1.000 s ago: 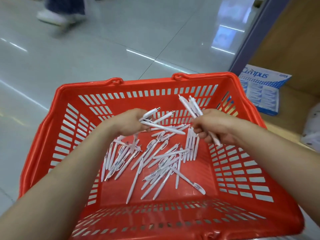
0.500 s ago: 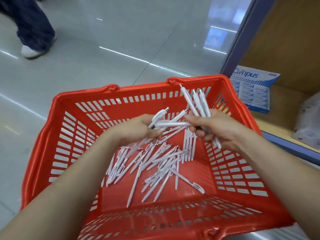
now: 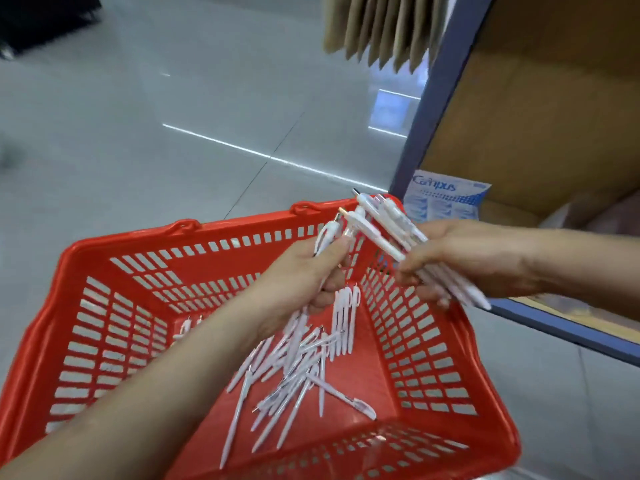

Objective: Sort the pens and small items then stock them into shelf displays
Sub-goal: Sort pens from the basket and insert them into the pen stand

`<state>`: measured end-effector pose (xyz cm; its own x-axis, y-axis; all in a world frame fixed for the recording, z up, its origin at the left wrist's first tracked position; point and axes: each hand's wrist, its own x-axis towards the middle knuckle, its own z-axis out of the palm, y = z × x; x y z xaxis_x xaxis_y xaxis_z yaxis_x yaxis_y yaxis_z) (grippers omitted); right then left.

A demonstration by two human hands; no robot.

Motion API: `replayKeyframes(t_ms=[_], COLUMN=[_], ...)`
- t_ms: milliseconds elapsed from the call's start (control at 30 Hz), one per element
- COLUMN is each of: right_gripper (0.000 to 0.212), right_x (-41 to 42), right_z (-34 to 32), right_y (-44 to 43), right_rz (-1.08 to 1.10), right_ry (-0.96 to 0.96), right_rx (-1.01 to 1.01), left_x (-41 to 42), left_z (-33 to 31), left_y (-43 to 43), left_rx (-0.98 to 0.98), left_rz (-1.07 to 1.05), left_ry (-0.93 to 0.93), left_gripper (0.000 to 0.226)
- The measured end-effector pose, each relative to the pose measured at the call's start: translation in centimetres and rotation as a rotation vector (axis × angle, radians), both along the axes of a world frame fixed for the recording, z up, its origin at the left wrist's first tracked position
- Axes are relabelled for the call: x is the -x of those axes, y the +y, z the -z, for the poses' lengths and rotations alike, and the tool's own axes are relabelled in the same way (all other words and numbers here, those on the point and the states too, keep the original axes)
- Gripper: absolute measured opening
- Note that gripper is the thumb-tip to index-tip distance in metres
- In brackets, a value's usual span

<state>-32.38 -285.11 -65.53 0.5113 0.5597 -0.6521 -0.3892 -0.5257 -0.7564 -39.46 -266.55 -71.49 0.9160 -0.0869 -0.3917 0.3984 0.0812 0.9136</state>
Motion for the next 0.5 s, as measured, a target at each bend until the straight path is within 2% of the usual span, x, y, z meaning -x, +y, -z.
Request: replayKeyframes(t_ms=[200, 333, 433, 500], right_gripper=[0.019, 0.011, 0.027, 0.031], right_x=[0.2, 0.4, 0.4, 0.6], right_z=[-0.4, -0.7, -1.0, -0.9], right_y=[-6.5, -11.0, -14.3, -16.1], right_rz=[0.22, 0.431, 0.437, 0.465], right_ry=[-0.032, -0.011, 0.087, 0.146], right_rx=[-0.137, -0.292, -0.452, -0.543], left_x=[-3.0, -4.9, -6.4, -7.2], left_z=[-4.2, -7.6, -9.5, -9.9], left_y=[-6.2, -11.9, -17.4, -21.0], left_rx=[0.081, 0.062, 0.107, 0.066], left_rz=[-0.028, 0.017, -0.033, -0.048], left_ry=[-0.149, -0.216, -0.224, -0.236], left_gripper=[0.012, 0.017, 0.014, 0.009])
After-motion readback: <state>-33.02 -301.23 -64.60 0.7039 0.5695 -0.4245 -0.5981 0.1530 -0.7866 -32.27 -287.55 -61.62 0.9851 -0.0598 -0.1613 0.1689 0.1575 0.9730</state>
